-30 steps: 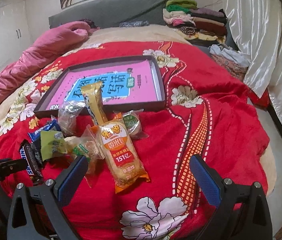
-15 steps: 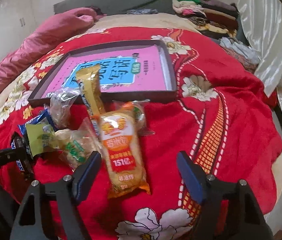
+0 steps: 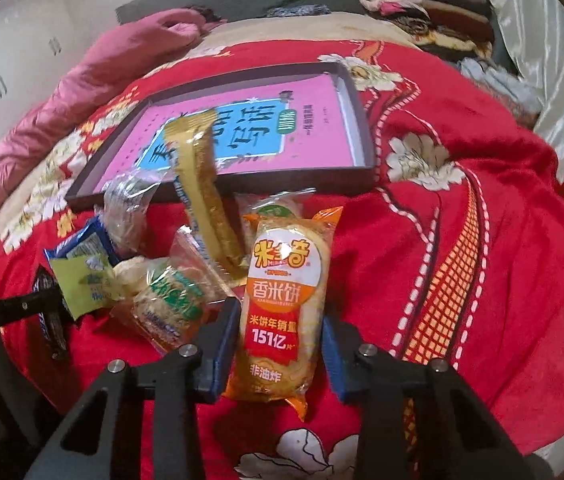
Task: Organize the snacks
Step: 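Grasp the Snickers bar with the left tool while the right tool grasps the yellow rice-cracker bag, then carry the Snickers into the tray and release it while the right tool places the rice-cracker bag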
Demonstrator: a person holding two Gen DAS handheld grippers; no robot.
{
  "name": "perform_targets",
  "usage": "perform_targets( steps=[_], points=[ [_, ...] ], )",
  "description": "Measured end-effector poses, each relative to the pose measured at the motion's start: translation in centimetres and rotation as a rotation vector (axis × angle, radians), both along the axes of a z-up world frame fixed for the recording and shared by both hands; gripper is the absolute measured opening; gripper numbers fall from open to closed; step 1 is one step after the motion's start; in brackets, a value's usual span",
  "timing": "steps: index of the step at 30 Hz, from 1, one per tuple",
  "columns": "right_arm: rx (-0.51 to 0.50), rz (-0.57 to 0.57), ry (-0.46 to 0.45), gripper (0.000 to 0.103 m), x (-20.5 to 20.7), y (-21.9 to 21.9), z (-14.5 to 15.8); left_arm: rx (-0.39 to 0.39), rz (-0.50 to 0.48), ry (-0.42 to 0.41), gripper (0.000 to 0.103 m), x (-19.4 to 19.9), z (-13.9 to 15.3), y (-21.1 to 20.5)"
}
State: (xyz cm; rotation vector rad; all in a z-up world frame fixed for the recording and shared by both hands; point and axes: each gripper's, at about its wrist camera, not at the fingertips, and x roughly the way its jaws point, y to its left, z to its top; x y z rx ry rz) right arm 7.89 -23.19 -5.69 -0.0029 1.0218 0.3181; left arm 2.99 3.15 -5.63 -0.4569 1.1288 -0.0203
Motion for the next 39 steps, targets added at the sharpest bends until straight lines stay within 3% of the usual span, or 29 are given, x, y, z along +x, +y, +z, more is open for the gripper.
perform_targets(
  steps=[11,22,39],
  points=[
    [0.166,-0.084,-0.003,0.036,0.2,-3.1,0.7,-0.031,0.01,-0.03,0.029,-0.5,0.9,1.1],
    [0.125,-0.012,-0.19,0.036,-0.5,-1.3,3.8,0.016,-0.015,-0.134,0.029,-0.5,3.2,1.1],
    [0.152,-0.021,-0.264,0.036,1.6,-1.5,4.6,0.071,-0.002,-0.247,0.029,1.4,5.6,1.5]
  ],
)
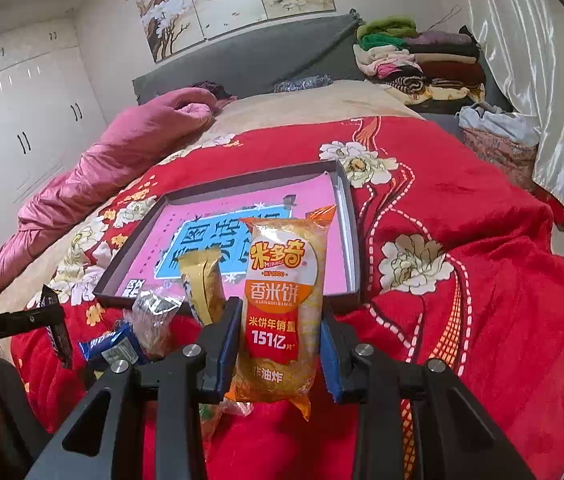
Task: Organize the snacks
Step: 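Carry the Snickers into the tray and release it while the right tool places the rice-cracker bag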
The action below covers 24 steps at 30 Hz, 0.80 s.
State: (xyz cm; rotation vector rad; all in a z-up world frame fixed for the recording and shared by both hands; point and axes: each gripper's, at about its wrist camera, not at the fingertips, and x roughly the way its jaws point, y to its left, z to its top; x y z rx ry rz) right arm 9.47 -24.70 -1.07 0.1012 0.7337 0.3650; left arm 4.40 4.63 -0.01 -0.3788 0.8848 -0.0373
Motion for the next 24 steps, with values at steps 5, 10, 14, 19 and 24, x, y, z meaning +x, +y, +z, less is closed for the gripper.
perform_targets(
  steps=[5,10,14,19,24],
  points=[
    [0.001,0.01,-0.018,0.036,0.9,0.3,0.0,0.007,0.01,-0.027,0.029,0.8,0.7,-0.1],
    [-0.005,0.022,-0.039,0.036,1.8,0.8,0.1,0.008,0.019,-0.042,0.029,1.5,1.1,-0.1],
    [-0.013,0.028,-0.059,0.036,2.7,1.1,0.3,0.011,0.025,-0.052,0.029,2.2,1.1,-0.1],
    [-0.016,0.025,-0.072,0.036,3.6,1.2,0.4,0.012,0.036,-0.063,0.029,3.2,1.2,0.2],
    [-0.031,0.031,-0.094,0.036,4.5,1.4,0.5,0.021,0.042,-0.078,0.029,4.3,1.3,0.3]
  ],
)
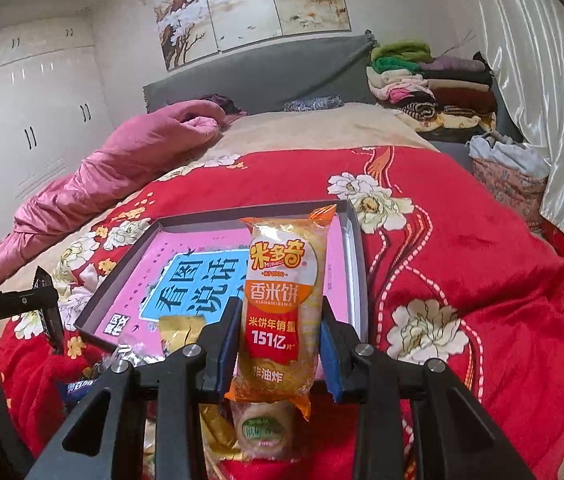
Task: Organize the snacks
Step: 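Carry the Snickers into the tray and release it while the right tool places the rice-cracker bag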
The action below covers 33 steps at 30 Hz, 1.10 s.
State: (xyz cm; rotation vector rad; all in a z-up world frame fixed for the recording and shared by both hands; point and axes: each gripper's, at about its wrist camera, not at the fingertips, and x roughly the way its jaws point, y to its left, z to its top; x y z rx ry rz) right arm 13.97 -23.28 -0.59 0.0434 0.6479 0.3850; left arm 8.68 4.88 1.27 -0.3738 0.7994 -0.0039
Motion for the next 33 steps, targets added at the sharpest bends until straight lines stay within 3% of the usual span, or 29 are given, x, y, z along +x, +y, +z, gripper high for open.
perform_targets(
  steps=[18,33],
  points=[
    [-0.014,-0.032,0.011,0.036,3.2,-0.4,-1.1,0.005,0.0,-0.041,0.029,4.2,-0.6,-0.5],
    [-0.057,0.006,0.08,0.036,4.0,0.9,-3.2,-0.003,-0.044,0.062,0.029,5.8,-3.1,-1.0]
  ],
)
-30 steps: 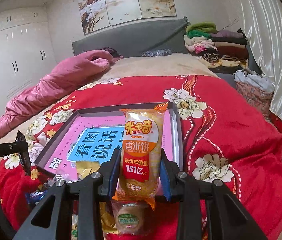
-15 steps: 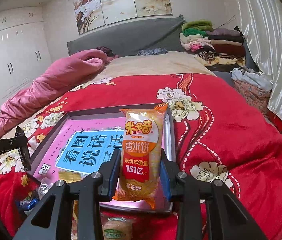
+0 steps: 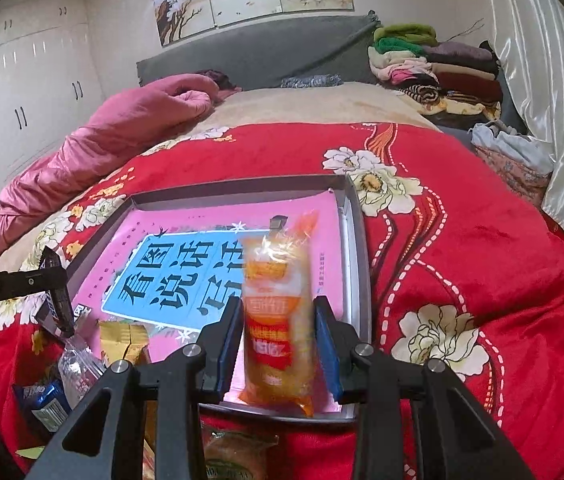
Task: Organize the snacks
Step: 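Carry the Snickers into the tray and release it while the right tool places the rice-cracker bag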
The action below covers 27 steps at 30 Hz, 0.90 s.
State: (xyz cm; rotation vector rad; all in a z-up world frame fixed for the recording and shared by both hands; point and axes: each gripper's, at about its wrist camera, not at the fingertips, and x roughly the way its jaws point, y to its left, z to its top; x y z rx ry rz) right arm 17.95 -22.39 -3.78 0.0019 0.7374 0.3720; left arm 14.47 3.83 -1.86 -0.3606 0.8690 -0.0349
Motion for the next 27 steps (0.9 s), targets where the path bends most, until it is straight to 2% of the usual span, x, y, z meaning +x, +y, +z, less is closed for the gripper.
perform_targets(
  steps=[18,27],
  points=[
    [-0.045,0.03,0.038,0.036,-0.2,0.5,-1.0,-0.004,-0.03,0.048,0.029,0.2,-0.7,-0.3],
    [-0.046,0.03,0.042,0.036,-0.2,0.5,-0.9,-0.005,-0.022,0.067,0.035,0.3,-1.4,-0.2]
  ],
)
